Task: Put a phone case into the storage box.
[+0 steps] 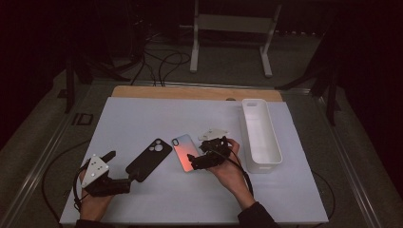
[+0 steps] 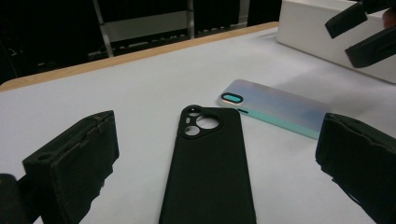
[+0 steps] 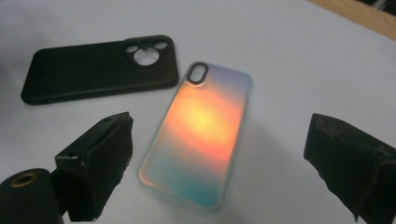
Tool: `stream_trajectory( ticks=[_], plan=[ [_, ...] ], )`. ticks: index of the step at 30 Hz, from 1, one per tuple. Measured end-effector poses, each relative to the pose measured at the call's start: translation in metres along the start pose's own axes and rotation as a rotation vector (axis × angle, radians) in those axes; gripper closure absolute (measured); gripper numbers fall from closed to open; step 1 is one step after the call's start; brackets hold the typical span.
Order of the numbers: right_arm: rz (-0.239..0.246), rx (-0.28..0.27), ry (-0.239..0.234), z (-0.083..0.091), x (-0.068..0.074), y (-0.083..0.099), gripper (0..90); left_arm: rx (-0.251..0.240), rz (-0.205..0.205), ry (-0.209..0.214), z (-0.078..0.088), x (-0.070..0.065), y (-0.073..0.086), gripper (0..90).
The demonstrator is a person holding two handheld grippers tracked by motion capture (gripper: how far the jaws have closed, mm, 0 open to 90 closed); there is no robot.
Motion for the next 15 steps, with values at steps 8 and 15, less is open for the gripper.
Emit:
stream_trajectory(
  ticks=[8, 15],
  plan=[
    [-0.005, 0.065, -0.005, -0.017, 0.004, 0.003, 7.9, 0.002, -0.004, 0.001, 0.000, 0.000, 0.000, 0.0],
    [-0.012, 0.101, -0.013, -0.030, 0.008, 0.004, 7.9, 0.003, -0.003, 0.002, -0.001, 0.000, 0.001, 0.0]
  ],
)
Point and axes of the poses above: each handheld gripper's, and its own axes: z roughly backward along the jaws, y roughly out of its underside, x roughly to its left, the point moved 2 cm from there along -z, roughly forward along the jaws, and after that the axes turned 7 degrees about -x, right-handed, at the moved point
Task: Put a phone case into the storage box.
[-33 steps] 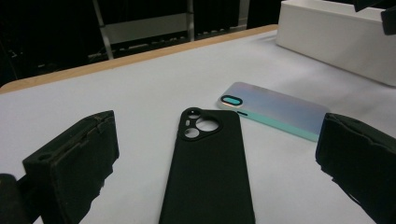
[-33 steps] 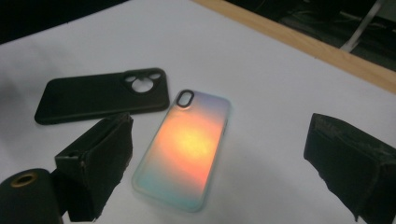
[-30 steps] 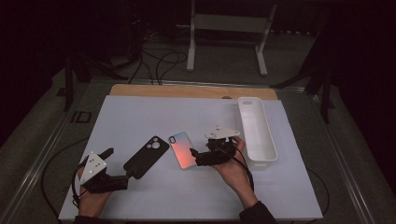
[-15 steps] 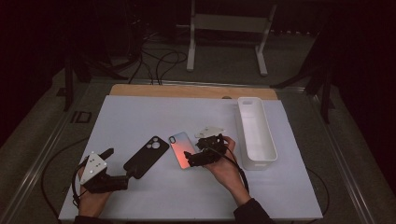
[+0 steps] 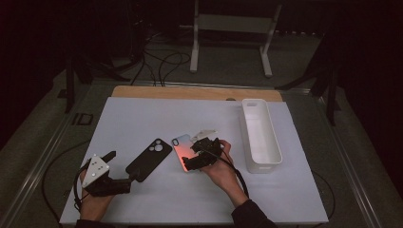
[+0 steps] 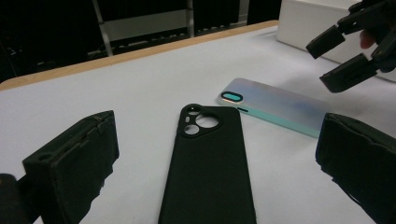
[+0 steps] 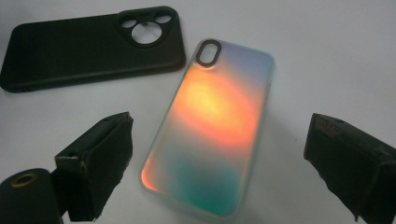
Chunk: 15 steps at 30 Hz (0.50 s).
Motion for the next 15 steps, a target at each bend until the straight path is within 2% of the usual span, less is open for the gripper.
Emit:
stream_trajectory(
  ticks=[5, 15],
  plan=[
    [-0.010, 0.027, -0.010, -0.010, 0.002, 0.001, 7.8, 0.001, 0.003, 0.000, 0.000, 0.000, 0.000, 0.0],
    [-0.023, 0.076, 0.000, -0.027, 0.003, 0.004, 7.1, 0.006, 0.004, 0.000, 0.000, 0.001, 0.001, 0.0]
  ],
)
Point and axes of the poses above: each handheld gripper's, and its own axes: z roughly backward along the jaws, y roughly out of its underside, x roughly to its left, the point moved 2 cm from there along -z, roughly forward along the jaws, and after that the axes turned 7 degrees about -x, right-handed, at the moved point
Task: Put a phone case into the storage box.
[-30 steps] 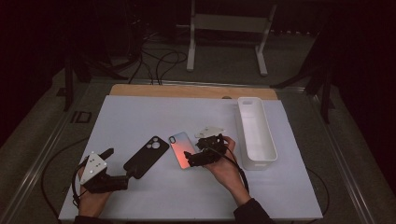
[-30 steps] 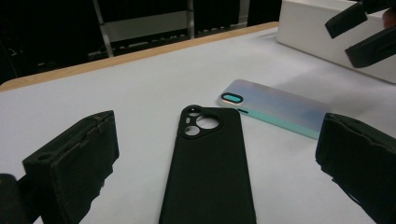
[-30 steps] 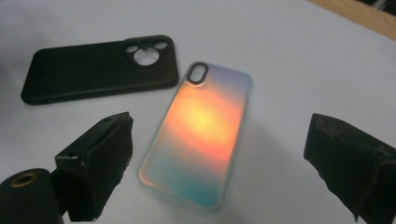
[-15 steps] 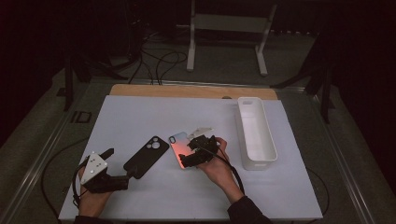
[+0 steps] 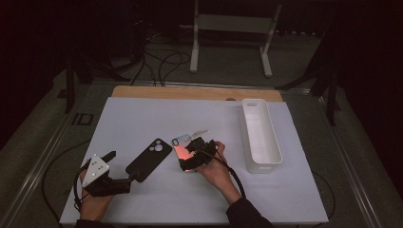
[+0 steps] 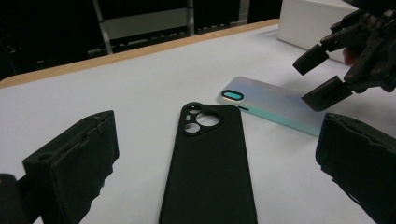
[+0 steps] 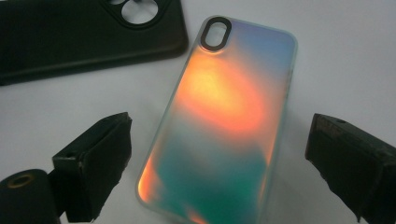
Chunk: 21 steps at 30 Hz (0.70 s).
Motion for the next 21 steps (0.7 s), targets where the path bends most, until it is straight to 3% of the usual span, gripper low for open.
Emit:
stream_trajectory(
  ticks=[21],
  plan=[
    [-0.023, 0.092, 0.035, -0.029, 0.004, 0.008, 7.0, 0.006, 0.002, -0.003, 0.000, 0.001, 0.001, 0.0]
  ],
)
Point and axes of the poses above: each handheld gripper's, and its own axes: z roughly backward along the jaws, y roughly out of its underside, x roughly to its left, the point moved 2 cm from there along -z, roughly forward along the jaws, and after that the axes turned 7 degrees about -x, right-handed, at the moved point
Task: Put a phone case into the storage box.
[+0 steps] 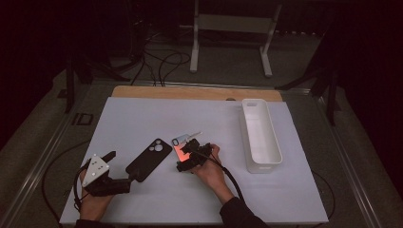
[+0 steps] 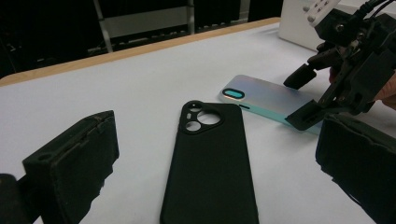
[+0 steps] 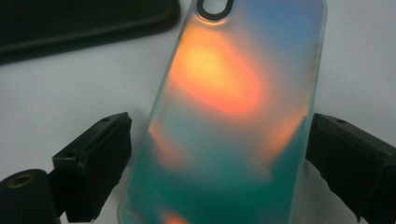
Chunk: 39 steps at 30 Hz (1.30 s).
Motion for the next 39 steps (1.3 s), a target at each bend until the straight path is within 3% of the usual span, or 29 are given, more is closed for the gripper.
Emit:
stream_trajectory(
  ticks=[10, 20, 33, 39],
  plan=[
    [-0.013, 0.047, 0.017, 0.001, -0.001, 0.002, 7.5, 0.001, -0.001, -0.002, 0.000, 0.000, 0.000, 0.0],
    [-0.013, 0.081, 0.019, 0.006, -0.003, 0.003, 13.8, 0.003, -0.001, -0.002, 0.000, 0.000, 0.000, 0.0],
    [-0.023, -0.002, 0.045, 0.019, -0.008, 0.006, 16.8, 0.014, 0.003, -0.007, -0.002, 0.000, 0.001, 0.0],
    [-0.035, -0.041, 0.033, 0.028, -0.012, 0.008, 16.8, 0.025, 0.001, -0.004, -0.003, -0.001, 0.001, 0.0]
  ],
)
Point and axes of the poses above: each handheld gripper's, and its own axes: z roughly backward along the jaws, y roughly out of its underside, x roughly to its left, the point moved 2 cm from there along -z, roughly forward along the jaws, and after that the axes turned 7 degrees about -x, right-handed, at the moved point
